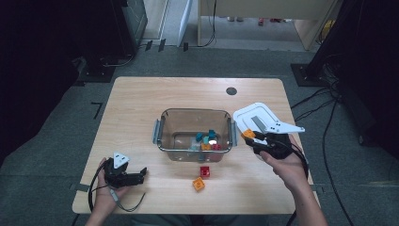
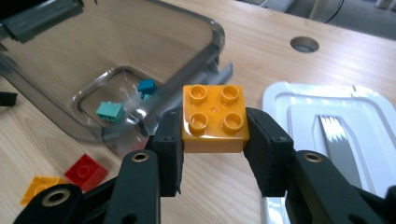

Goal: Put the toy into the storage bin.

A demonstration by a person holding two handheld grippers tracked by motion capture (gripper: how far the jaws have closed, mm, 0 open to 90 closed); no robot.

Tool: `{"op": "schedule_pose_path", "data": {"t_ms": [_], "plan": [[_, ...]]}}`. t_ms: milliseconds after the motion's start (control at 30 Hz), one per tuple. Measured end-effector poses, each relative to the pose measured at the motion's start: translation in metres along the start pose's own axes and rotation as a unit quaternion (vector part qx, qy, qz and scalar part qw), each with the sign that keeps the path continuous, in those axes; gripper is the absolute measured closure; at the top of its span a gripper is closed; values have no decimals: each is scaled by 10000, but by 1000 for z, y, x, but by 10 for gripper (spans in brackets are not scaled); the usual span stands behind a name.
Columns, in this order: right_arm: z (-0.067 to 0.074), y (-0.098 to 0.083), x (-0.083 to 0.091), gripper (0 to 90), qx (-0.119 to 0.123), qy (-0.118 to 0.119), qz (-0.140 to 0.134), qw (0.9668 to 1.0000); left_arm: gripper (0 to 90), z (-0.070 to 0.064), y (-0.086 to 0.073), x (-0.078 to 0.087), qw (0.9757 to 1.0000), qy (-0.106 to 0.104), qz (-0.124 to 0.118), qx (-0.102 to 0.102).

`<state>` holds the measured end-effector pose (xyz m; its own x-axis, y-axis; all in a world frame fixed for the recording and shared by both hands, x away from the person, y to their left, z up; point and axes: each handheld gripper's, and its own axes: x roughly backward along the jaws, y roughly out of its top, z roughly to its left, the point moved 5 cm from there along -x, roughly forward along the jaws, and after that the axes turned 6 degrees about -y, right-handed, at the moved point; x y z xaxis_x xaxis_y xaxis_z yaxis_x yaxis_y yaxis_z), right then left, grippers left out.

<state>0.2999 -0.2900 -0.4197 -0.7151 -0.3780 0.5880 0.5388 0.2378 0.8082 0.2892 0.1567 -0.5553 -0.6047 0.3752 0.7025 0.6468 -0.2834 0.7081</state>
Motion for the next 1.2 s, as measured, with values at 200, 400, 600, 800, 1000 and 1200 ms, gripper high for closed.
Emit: {"op": "schedule_pose_path", "data": {"t_ms": [200, 400, 600, 800, 1000, 1200], "plan": [[12, 17, -4, 600, 127, 59, -11, 9999, 0, 0, 0, 0, 10000, -2, 11, -8], [26, 32, -14, 600, 286, 192, 66, 9994, 0, 0, 0, 0, 10000, 2, 7, -11], [40, 42, -30, 600, 429, 302, 239, 9983, 0, 0, 0, 0, 10000, 1, 8, -12], [57, 45, -44, 600, 626, 362, 370, 9967, 0, 0, 0, 0, 10000, 2, 4, -12], [65, 46, -59, 599, 669, 390, 628, 9950, 0, 0, 0, 0, 10000, 2, 4, -11], [71, 46, -69, 595, 661, 439, 914, 9926, 0, 0, 0, 0, 10000, 2, 3, -11]]}}
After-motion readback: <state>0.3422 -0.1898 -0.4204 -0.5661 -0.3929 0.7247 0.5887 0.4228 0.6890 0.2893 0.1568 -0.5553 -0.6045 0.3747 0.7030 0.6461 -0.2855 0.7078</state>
